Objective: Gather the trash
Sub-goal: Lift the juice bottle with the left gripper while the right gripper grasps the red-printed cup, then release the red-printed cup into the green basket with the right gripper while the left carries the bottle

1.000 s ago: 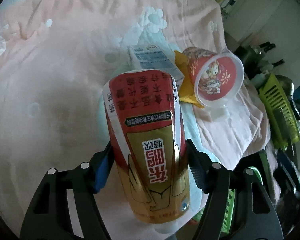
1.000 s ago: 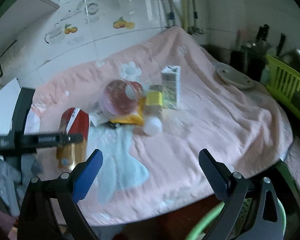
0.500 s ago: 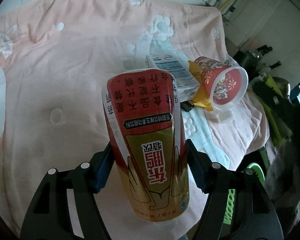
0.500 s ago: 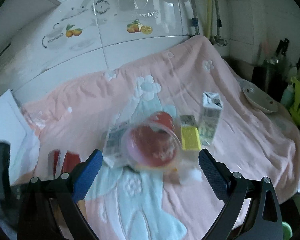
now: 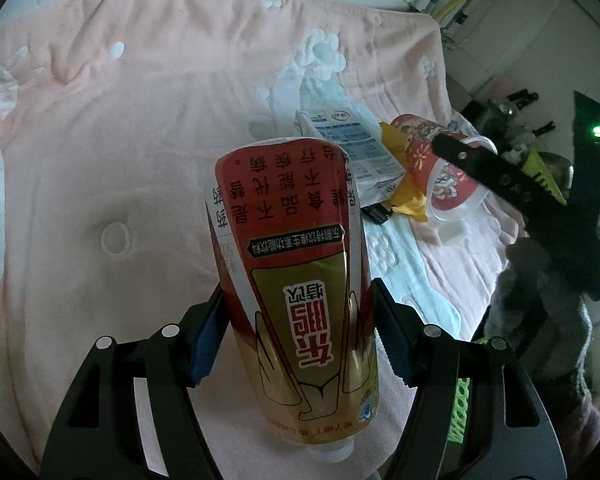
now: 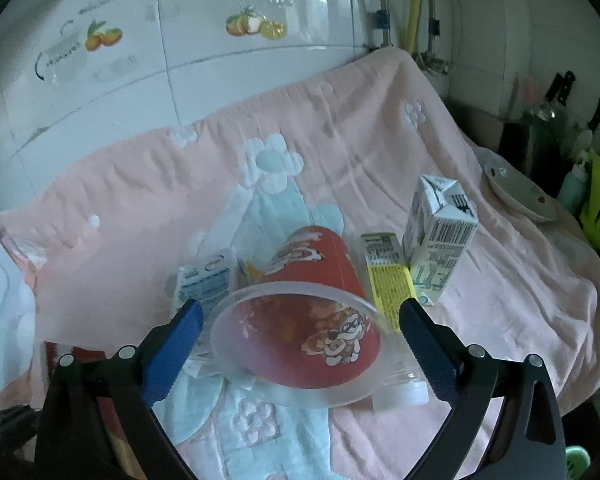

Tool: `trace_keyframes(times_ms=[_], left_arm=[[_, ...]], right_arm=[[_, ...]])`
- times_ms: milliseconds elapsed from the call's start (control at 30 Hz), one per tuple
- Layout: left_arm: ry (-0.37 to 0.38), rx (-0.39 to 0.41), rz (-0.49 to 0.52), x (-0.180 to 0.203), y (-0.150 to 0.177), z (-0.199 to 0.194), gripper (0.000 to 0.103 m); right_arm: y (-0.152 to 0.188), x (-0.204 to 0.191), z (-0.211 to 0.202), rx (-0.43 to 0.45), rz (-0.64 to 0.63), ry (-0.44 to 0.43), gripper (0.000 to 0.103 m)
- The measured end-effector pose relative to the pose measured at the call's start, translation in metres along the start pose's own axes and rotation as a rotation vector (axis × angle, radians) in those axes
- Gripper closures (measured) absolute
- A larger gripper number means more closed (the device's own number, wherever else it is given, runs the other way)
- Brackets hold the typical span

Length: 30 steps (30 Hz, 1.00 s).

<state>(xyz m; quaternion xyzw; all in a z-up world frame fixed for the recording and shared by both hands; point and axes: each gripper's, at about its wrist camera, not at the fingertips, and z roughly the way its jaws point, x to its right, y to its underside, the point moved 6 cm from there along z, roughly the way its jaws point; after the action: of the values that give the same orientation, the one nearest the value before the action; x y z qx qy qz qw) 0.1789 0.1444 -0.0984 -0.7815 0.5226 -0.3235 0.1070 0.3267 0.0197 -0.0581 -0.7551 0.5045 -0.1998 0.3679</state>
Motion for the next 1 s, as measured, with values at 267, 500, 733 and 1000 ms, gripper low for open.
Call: trace_keyframes(times_ms=[267, 500, 733, 1000], left_arm=[[0.009, 0.002, 0.002, -0.001, 0.0, -0.001, 0.036], [0.008, 0.006, 0.009, 0.002, 0.002, -0.001, 0.036], [0.016, 0.015, 0.025, 0.01, 0.002, -0.005, 0.036], [0.028, 0.029, 0.043, 0.02, 0.004, -0.012, 0.036]], right_arm=[[0.008, 0.004, 0.016, -0.025, 0.014, 0.017, 0.01], [0.011, 0.001, 0.005, 0.006, -0.009, 0.015, 0.015], [0.013, 0.002, -0.02, 0.046, -0.01, 0.001, 0.015], [0.011, 0.007, -0.046, 0.082, -0.006, -0.007, 0.015]])
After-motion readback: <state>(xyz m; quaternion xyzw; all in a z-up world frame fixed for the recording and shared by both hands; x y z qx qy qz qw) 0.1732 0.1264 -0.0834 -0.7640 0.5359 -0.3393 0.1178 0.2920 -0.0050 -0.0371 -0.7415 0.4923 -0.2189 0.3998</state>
